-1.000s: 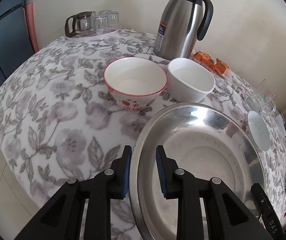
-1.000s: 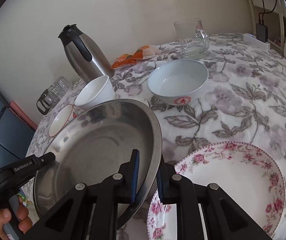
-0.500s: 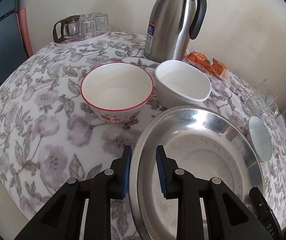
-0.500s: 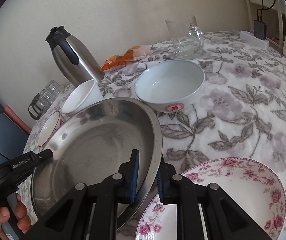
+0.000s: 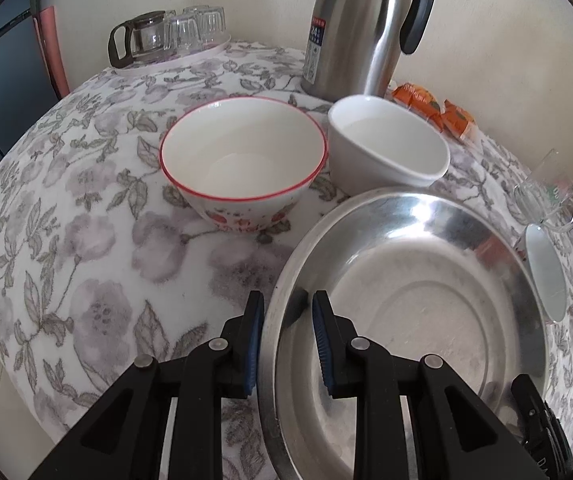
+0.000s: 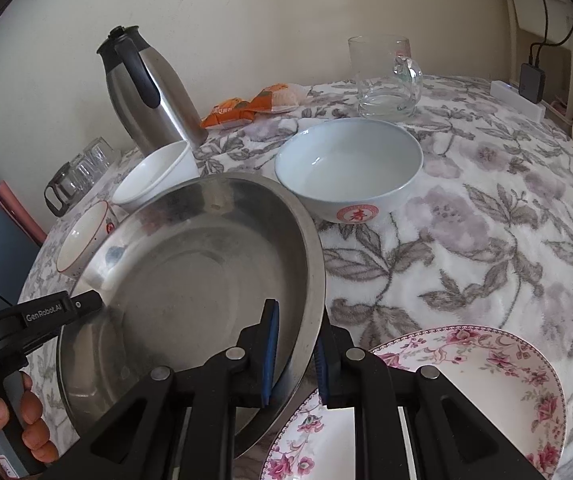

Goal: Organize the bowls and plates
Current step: 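Carry the steel basin with the left gripper toward the table center, then lower the steel basin onto the table and open the left gripper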

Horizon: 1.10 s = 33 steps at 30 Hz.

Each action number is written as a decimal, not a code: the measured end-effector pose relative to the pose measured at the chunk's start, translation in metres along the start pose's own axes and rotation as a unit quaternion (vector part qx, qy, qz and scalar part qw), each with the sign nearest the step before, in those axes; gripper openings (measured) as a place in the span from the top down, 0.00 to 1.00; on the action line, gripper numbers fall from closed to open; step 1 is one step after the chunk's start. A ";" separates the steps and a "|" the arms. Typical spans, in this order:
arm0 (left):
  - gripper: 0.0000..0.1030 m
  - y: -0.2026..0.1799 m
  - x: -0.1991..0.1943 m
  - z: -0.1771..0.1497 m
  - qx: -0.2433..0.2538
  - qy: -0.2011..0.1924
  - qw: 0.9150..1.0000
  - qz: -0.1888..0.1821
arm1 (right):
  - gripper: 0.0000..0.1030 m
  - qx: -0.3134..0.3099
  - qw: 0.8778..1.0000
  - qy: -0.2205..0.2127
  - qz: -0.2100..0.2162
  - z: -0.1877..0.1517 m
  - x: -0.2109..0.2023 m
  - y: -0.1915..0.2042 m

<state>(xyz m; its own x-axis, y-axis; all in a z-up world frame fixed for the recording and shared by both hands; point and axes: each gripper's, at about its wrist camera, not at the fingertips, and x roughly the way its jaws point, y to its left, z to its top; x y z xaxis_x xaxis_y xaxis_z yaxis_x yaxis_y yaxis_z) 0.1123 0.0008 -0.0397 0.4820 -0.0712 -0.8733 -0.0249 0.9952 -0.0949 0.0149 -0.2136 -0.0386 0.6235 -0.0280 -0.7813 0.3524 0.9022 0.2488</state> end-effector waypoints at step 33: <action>0.63 -0.007 -0.013 -0.004 0.034 0.035 0.999 -0.011 | 0.67 -0.009 1.000 0.016 -0.007 0.006 -0.018 0.002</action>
<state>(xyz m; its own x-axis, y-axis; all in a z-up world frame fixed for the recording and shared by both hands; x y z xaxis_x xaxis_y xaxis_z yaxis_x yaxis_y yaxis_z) 0.1025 -0.0050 -0.0294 0.4201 -0.0951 -0.9025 0.0463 0.9954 -0.0833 0.0089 -0.2141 -0.0205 0.5960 -0.0263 -0.8025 0.3481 0.9091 0.2288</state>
